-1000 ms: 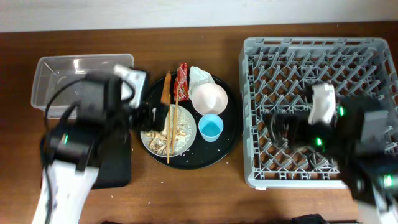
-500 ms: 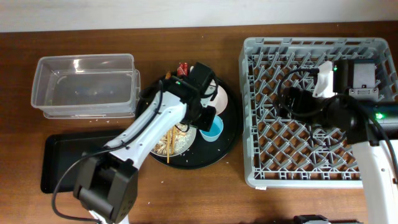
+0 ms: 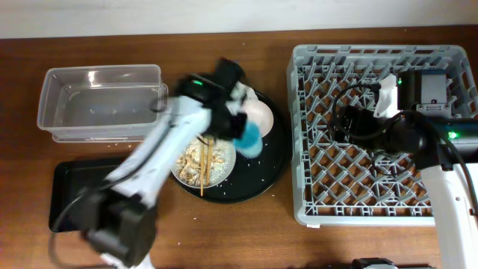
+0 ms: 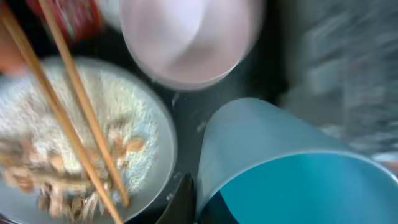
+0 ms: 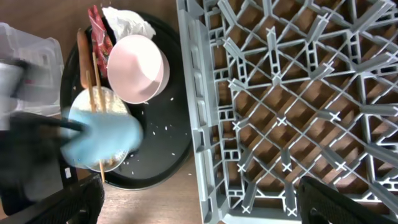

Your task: Sort waste into correct bins and load items into the dishwasher rack

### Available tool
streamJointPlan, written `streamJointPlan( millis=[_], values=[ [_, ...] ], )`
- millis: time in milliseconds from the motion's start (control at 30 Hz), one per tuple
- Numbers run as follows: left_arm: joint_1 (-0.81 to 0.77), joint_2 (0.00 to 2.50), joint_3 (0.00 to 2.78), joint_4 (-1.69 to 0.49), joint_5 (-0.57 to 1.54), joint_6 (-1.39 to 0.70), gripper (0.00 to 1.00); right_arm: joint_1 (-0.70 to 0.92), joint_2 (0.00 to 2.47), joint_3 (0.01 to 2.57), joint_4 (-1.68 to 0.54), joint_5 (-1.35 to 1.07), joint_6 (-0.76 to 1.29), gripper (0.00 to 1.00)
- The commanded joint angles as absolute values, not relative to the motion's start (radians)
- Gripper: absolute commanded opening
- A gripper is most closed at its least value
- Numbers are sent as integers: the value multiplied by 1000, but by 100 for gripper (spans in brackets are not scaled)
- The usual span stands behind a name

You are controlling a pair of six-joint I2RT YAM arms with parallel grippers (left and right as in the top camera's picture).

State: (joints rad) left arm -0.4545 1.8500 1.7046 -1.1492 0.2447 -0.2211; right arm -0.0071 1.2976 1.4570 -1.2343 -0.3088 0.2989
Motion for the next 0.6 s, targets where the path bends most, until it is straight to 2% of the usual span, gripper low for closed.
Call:
streamJointPlan(
  millis=[0, 67, 133, 200, 367, 433, 500, 533, 567],
  values=[
    [-267, 1713, 1758, -1095, 910, -25, 0, 10, 1303, 1480, -1195, -652, 69, 95],
    [-201, 1722, 1757, -1098, 1195, -5, 0, 47, 1303, 1480, -1127, -795, 25, 87],
    [-191, 1722, 1757, -1097, 1286, -6, 0, 71, 1303, 1480, -984, -949, 25, 83],
    [-194, 1722, 1757, -1097, 1366, -6, 0, 100, 1303, 1480, -817, -1070, 26, 84],
    [-193, 1722, 1757, -1097, 1468, -6, 0, 197, 1327, 1480, -692, -1071, 26, 88],
    [-194, 1722, 1757, -1097, 1478, -6, 0, 241, 1345, 1480, -680, -1113, 5, 81],
    [-194, 1722, 1757, -1097, 1478, -6, 0, 262, 1348, 1480, -670, -1122, 4, 61],
    [-193, 1722, 1757, -1097, 1478, -6, 0, 262, 1347, 1480, -668, -1122, 4, 54],
    [-193, 1722, 1757, -1097, 1478, -6, 13, 259, 1346, 1480, -669, -1122, 4, 51]
  ],
)
